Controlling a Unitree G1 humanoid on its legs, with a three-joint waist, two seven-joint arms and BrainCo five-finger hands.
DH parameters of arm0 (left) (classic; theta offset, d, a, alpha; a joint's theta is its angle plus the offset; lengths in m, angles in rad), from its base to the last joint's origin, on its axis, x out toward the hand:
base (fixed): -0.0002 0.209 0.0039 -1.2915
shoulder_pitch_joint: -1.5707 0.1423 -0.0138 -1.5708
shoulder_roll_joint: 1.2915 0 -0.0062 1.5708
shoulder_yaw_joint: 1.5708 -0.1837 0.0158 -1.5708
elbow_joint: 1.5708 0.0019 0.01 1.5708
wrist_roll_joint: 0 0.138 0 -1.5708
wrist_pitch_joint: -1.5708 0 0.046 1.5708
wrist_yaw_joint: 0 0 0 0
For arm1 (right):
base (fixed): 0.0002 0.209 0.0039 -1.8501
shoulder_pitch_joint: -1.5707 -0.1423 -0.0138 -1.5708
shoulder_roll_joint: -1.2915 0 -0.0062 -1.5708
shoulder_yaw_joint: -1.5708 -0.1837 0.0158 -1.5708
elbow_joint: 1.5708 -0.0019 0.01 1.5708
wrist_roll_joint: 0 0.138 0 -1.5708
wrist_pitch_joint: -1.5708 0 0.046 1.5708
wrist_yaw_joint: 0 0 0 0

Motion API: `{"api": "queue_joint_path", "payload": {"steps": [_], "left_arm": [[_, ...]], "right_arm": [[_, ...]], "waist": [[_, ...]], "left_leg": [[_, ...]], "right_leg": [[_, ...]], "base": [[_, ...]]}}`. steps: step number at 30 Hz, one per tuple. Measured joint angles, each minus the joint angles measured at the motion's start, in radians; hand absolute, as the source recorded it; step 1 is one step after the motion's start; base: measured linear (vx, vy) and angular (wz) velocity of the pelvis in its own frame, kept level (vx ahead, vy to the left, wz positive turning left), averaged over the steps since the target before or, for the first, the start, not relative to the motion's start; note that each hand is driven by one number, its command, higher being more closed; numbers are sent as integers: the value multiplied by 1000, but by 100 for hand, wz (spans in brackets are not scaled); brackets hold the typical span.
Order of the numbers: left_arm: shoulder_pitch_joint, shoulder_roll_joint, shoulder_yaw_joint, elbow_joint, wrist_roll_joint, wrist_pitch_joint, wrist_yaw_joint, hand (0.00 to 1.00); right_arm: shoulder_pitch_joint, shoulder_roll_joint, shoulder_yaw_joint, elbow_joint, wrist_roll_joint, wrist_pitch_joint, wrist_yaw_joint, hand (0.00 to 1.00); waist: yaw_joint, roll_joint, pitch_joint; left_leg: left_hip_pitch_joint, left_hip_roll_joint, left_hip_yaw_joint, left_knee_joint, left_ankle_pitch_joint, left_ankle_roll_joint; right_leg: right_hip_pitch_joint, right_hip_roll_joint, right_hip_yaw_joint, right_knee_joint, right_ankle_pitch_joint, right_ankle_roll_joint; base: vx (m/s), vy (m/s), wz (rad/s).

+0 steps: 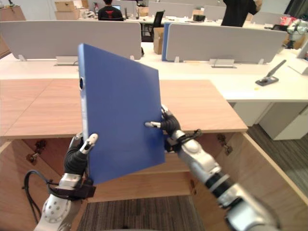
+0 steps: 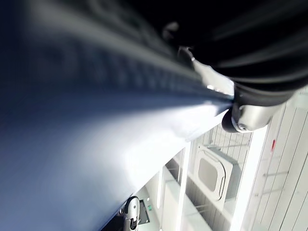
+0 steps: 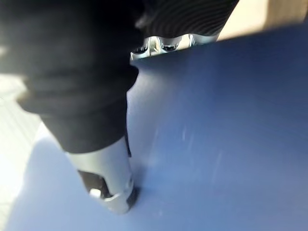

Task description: Walk over to the cabinet, pick up the folder, carry it to the office cabinet, place the folder inside the office cabinet, then close the office cabinet door

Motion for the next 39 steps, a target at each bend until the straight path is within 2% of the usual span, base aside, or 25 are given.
{"api": "queue_joint_path", "payload": {"steps": [2, 3, 4, 5, 8, 10, 15, 26, 27, 31, 35, 37, 39], "left_arm": [[-11, 69, -26, -2, -23, -1, -23, 100], [-21, 80, -29, -2, -31, -1, -32, 100], [-57, 96, -26, -2, -39, -7, -40, 100], [-72, 98, -26, -2, -39, -11, -45, 100], [-99, 135, -26, -2, -39, -11, -79, 100], [-100, 131, -26, -2, -44, -11, -86, 100], [-114, 90, -17, -34, -77, -13, -87, 100], [-115, 84, -6, -50, -80, -22, -87, 100], [-115, 83, -5, -50, -82, -23, -87, 0], [-112, 55, -3, -51, -143, -42, -117, 0], [-88, 14, 29, -51, -235, -64, -197, 0], [-58, -6, 39, -44, -293, -75, -234, 0], [-21, -58, 44, 3, -423, -79, -274, 0]], "right_arm": [[-35, -113, 72, -15, 85, 12, 62, 100], [-39, -137, 84, -25, 114, 20, 84, 100], [-39, -177, 133, -47, 165, 41, 150, 100], [-36, -180, 154, -49, 182, 52, 168, 100], [1, -177, 178, -50, 191, 78, 190, 100], [11, -172, 166, -51, 206, 78, 197, 100], [66, -98, 24, -71, 226, 60, 197, 100], [84, -69, -29, -89, 225, 56, 197, 100], [85, -64, -37, -89, 224, 59, 197, 100], [85, -25, -85, -91, 220, 57, 208, 100], [111, 33, -155, -108, 196, 53, 244, 100], [142, 68, -189, -122, 180, 52, 263, 100], [187, 120, -232, -123, 180, 46, 280, 100]], "waist": [[8, -3, -4], [9, -4, -5], [13, -8, -9], [14, -9, -11], [11, -4, -7], [14, -4, -7], [23, 3, -2], [22, 14, 6], [22, 15, 6], [21, 22, 13], [18, 26, 19], [16, 26, 20], [16, 26, 20]], "left_leg": [[0, 0, -3, 0, 0, 0], [0, 0, -4, 0, 0, -1], [0, 1, -5, 0, 1, -1], [0, 2, -6, 0, 1, -1], [-1, 2, -6, 0, 1, -2], [-1, 2, -6, 0, 1, -2], [-1, 2, -7, 0, 1, -2], [-1, 1, -8, 0, 1, -2], [-1, 1, -8, 0, 1, -2], [-1, 1, -9, 0, 1, -2], [-2, 1, -9, 0, 1, -2], [-7, 2, -9, 0, 1, -2], [-10, 2, -9, -1, 1, -2]], "right_leg": [[2, 1, -3, -1, 0, 0], [3, 1, -4, -1, 0, 0], [3, 2, -5, -1, 0, 0], [3, 3, -5, -1, 0, 0], [2, 3, -5, 2, 0, 0], [2, 2, -5, 2, -1, 0], [2, 2, -5, 3, -2, -1], [1, 1, -5, 7, -2, 0], [0, 1, -5, 8, -3, 0], [-1, 1, -5, 10, -3, 1], [-2, 1, -5, 10, -3, 1], [-7, 1, -5, 10, -3, 1], [-10, 1, -5, 10, -3, 1]], "base": [[-7, -17, 4], [-8, -24, 3], [0, 0, 0], [0, 0, 0], [0, 0, 0], [0, 0, 0], [0, 0, 0], [0, 0, 0], [0, 0, 0], [0, 0, 0], [0, 0, 0], [0, 0, 0], [0, 0, 0]]}}
